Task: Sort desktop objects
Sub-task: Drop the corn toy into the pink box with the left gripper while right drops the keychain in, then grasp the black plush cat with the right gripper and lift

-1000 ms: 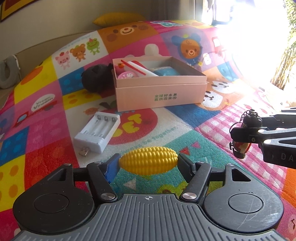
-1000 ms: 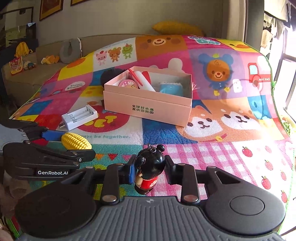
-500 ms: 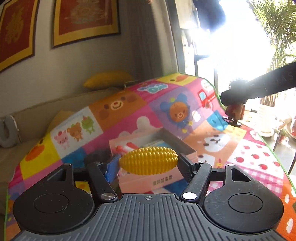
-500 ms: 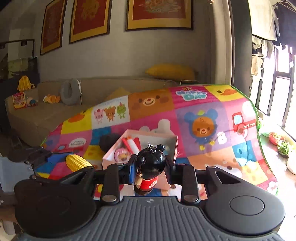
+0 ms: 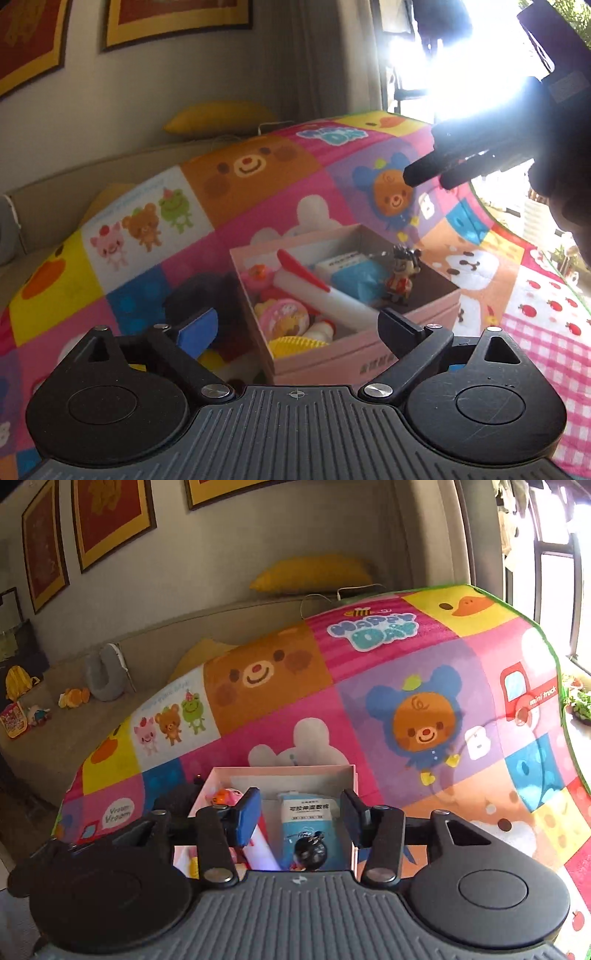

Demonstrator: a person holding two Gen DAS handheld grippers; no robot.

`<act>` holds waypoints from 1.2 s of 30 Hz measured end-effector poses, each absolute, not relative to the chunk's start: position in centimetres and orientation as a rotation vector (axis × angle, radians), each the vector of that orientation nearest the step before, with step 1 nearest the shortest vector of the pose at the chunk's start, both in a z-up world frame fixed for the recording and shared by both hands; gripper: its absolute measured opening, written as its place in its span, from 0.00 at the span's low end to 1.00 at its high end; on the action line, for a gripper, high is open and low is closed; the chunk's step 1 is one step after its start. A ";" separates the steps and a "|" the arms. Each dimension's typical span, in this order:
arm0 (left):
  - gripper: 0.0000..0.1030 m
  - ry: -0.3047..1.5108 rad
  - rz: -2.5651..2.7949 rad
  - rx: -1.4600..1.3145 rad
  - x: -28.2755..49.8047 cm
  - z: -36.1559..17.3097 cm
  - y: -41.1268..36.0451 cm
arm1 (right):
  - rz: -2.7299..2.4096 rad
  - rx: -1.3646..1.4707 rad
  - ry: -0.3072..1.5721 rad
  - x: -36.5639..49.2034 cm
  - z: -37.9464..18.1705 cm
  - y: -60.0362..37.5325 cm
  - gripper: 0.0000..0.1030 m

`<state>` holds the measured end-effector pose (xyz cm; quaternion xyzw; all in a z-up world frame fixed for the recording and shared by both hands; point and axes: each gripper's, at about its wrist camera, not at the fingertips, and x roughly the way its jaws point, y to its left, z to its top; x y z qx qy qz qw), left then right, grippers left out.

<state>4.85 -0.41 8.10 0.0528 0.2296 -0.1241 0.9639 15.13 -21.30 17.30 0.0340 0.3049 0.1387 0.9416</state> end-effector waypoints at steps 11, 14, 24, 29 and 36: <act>0.98 0.592 -0.161 0.019 1.5 2.8 5.0 | 0.362 -0.044 0.704 17.5 14.6 -14.6 0.57; 0.99 0.602 -0.138 -0.052 1.7 2.1 6.5 | 0.424 -0.098 0.693 18.0 14.7 -10.0 0.72; 0.99 0.604 -0.174 -0.127 1.9 1.7 7.1 | 0.499 -0.583 0.664 21.6 9.3 7.7 0.89; 0.99 0.609 -0.183 -0.188 2.0 1.7 7.9 | 0.416 -0.752 0.768 23.3 4.9 9.4 0.87; 1.00 0.587 -0.178 -0.195 1.5 1.9 8.1 | 0.519 -0.578 0.667 18.6 9.7 6.2 0.76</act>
